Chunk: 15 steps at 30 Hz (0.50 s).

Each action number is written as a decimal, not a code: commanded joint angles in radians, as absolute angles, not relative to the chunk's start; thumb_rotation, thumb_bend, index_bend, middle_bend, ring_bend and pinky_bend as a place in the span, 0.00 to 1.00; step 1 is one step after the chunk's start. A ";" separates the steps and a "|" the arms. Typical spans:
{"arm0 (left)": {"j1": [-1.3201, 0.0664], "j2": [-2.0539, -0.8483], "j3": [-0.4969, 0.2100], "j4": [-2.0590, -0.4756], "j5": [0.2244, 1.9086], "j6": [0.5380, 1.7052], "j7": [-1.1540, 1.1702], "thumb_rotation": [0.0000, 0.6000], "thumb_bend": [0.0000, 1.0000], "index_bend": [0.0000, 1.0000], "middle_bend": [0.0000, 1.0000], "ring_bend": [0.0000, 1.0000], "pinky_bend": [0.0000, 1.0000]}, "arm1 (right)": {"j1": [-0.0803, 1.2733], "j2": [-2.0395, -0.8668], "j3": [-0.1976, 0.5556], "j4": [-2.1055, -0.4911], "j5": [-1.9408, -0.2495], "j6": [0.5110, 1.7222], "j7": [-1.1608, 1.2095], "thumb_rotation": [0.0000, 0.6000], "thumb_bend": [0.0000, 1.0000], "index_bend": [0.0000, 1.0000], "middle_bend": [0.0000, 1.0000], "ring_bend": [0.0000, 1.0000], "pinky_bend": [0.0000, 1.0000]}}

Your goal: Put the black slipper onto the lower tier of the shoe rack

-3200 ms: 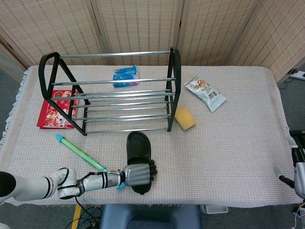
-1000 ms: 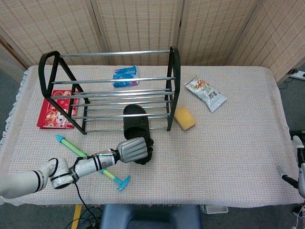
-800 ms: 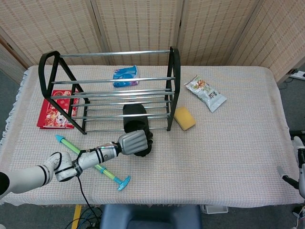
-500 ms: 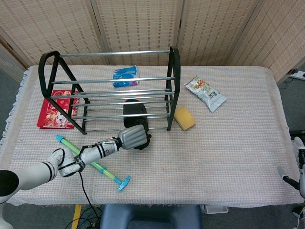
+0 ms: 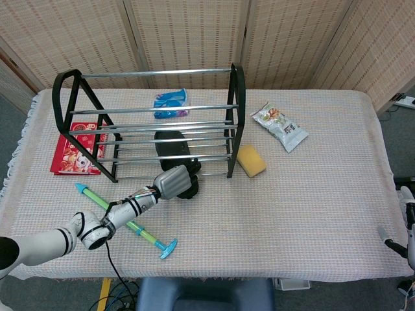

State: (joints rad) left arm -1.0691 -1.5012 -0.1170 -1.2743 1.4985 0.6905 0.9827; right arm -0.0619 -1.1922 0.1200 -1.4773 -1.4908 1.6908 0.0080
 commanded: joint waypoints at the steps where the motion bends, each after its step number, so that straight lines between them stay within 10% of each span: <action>1: -1.037 -1.477 -0.127 -1.360 1.414 0.700 1.090 1.00 0.23 0.11 0.11 0.11 0.35 | -0.063 -1.192 0.120 -1.479 -1.490 1.690 0.009 1.00 0.21 0.00 0.16 0.01 0.13; 15: -1.030 -1.440 -0.062 -1.538 1.359 0.742 1.208 1.00 0.23 0.16 0.10 0.10 0.34 | -0.067 -1.193 0.116 -1.479 -1.494 1.690 0.009 1.00 0.21 0.00 0.16 0.01 0.13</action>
State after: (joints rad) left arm -1.0281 -1.4373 -0.0662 -1.5345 1.3613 0.7396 1.2043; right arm -0.0664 -1.1932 0.1160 -1.4792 -1.4941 1.6903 0.0089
